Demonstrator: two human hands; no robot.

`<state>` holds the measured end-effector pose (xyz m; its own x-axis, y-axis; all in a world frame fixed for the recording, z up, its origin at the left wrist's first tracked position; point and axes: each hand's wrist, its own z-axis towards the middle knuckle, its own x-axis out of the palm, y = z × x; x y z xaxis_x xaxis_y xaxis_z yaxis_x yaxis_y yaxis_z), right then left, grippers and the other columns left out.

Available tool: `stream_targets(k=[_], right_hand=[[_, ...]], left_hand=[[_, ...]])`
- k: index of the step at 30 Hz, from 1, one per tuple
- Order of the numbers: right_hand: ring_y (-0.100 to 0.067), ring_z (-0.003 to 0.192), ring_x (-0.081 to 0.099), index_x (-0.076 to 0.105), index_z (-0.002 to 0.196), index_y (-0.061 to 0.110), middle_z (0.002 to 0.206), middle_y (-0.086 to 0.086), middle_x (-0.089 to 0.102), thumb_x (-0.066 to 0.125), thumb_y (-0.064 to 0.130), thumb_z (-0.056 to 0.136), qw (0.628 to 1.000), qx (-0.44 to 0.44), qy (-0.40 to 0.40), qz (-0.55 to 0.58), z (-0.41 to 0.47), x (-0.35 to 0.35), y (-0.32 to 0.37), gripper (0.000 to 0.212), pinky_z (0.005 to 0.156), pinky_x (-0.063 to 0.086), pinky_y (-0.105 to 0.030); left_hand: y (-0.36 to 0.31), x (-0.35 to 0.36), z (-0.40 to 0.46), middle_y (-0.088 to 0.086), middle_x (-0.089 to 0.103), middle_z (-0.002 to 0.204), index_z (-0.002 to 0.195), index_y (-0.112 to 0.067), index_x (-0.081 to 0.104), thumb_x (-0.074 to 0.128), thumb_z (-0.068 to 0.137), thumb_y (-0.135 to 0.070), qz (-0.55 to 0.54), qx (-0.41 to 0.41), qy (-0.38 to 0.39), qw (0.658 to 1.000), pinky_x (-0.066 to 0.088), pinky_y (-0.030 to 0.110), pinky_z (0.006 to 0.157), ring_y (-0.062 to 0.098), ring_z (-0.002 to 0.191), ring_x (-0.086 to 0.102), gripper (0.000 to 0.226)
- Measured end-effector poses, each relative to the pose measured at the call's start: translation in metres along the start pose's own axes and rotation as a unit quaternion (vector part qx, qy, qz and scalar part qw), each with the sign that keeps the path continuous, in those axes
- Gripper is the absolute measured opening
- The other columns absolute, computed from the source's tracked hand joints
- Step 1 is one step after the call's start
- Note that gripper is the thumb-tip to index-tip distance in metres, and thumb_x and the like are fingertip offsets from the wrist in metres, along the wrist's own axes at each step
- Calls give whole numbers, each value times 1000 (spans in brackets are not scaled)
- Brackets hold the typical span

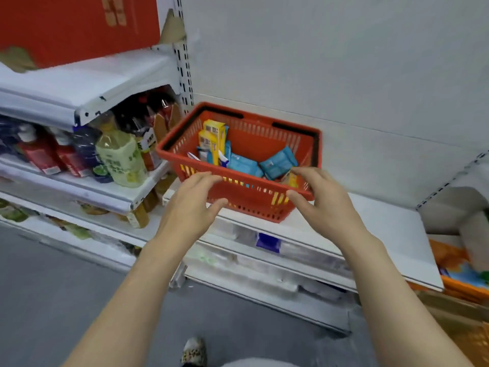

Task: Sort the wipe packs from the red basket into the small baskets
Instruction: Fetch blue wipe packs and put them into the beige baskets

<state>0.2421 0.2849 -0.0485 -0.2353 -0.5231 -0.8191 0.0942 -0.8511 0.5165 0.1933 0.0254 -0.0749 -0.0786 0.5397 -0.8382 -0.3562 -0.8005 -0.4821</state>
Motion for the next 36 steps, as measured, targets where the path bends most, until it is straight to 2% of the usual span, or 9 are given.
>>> stream_targets(k=[7,15,22,25,28,30,32,34,36], right_hand=[[-22,122,54,57,134,21,135,-3,56,67,33,90,994,103,8,-40,86,35,-2,46,101,40,-30],[-30,128,49,55,136,15,136,-11,56,63,36,92,978,141,120,-96,206,99,-66,50,107,38,-37],[-34,131,45,55,130,16,130,-14,59,58,42,91,945,160,210,-190,262,137,-109,47,101,44,-41],[-31,111,61,62,119,13,120,-12,66,56,50,92,926,228,256,-157,274,135,-119,46,83,48,-35],[-23,88,64,67,109,15,109,-8,70,61,44,92,932,275,209,-113,276,127,-127,34,73,48,-31],[-23,87,64,66,109,16,107,-6,70,65,41,90,921,307,206,-125,274,127,-126,32,70,49,-31],[-20,84,66,66,107,15,96,-1,69,69,43,86,882,340,298,-133,271,131,-121,35,63,48,-27],[-15,65,63,67,94,14,74,2,65,72,42,84,846,387,353,-99,267,134,-121,30,50,44,-23],[-14,64,58,62,89,17,72,3,59,73,43,82,868,374,304,-116,264,133,-124,29,51,41,-25]], left_hand=[[42,12,113,3,57,134,130,-17,61,70,89,-33,-27,42,71,996,38,34,105,23,126,50,45],[65,65,203,1,54,138,134,-23,55,67,90,-42,-11,15,156,988,40,40,105,22,129,46,50],[76,102,272,5,54,138,136,-23,52,66,89,-45,36,17,238,970,42,39,100,25,127,49,54],[79,119,295,4,56,136,136,-23,52,66,89,-47,67,30,280,957,42,37,100,24,126,50,55],[80,136,311,3,58,136,135,-22,54,66,89,-46,75,48,327,941,42,35,99,23,125,51,53],[82,148,318,3,58,136,135,-22,55,66,90,-45,68,52,354,931,42,32,96,23,125,51,52],[86,157,322,4,57,136,134,-23,55,66,90,-46,60,49,374,924,42,31,95,23,123,52,51],[90,164,324,4,56,136,133,-25,55,65,89,-49,58,45,390,918,46,36,99,22,122,52,51],[94,170,324,3,55,137,134,-26,54,65,89,-50,65,49,398,914,45,39,100,22,123,51,53]])
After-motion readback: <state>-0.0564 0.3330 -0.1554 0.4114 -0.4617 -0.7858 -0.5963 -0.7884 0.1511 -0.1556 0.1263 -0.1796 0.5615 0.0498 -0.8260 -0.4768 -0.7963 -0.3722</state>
